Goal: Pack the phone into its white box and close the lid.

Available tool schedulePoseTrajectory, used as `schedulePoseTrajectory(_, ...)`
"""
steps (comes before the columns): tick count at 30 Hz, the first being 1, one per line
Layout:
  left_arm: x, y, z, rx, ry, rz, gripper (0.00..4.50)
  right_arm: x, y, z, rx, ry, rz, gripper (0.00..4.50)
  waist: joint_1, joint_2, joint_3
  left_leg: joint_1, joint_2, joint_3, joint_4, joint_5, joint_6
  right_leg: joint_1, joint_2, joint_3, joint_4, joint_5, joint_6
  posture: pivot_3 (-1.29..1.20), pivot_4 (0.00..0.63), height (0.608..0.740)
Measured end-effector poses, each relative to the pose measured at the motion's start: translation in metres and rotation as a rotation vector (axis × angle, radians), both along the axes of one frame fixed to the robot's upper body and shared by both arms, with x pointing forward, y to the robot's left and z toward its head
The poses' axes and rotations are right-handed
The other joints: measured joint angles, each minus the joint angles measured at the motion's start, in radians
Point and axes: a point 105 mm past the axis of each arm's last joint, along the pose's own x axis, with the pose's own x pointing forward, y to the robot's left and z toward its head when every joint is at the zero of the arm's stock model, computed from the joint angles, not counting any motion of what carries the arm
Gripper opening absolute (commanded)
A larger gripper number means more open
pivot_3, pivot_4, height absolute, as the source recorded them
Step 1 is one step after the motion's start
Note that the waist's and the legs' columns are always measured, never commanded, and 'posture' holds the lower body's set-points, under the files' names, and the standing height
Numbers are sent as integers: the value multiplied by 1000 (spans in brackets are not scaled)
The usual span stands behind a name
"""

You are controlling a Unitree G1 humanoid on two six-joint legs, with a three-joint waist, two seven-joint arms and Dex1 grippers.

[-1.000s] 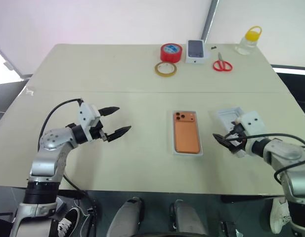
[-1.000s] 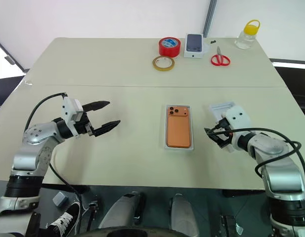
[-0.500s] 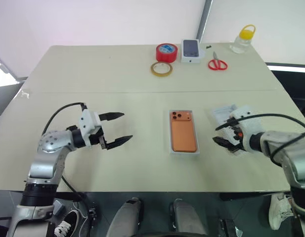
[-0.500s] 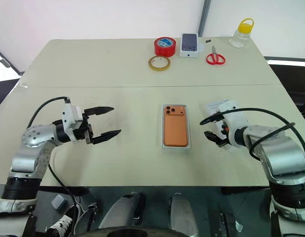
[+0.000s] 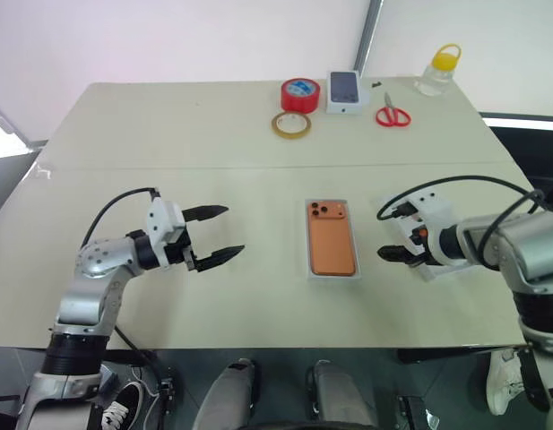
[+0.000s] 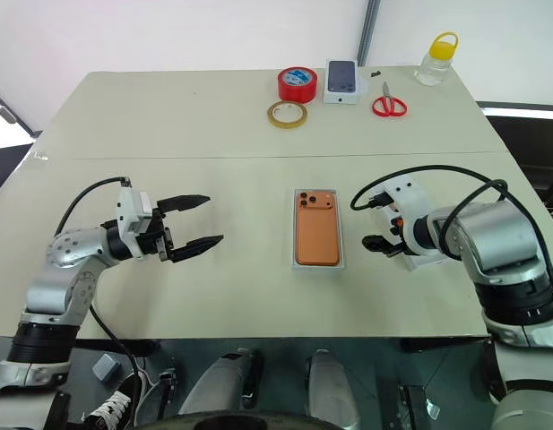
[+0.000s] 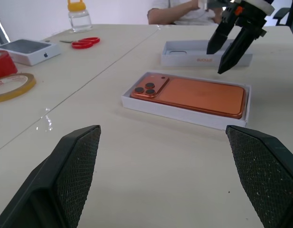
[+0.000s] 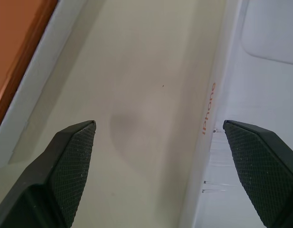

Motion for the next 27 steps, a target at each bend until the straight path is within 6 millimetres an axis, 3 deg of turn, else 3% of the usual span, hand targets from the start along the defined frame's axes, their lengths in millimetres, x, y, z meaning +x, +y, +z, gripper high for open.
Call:
schedulePoseTrajectory(6,-1,-4,2,-24,-12,12,4439,6,-9,-1,-76,37,-26,4489,-1,0,0,0,0,0,0,0,0,0,0,0,0,0,0,0,150,740)
schedulePoseTrajectory(17,-4,-10,-2,-64,1,52,4439,5,-8,-5,-106,83,-8,4489,-1,0,0,0,0,0,0,0,0,0,0,0,0,0,0,0,150,740)
schedulePoseTrajectory(21,-6,-11,-5,-81,9,66,4481,8,-13,-4,-122,90,-23,3224,-1,0,0,0,0,0,0,0,0,0,0,0,0,0,0,0,150,740)
schedulePoseTrajectory(27,-8,-15,-4,-99,2,77,4481,12,-12,-2,-141,83,-17,92,0,0,0,0,0,0,0,0,0,0,0,0,0,0,0,0,150,740)
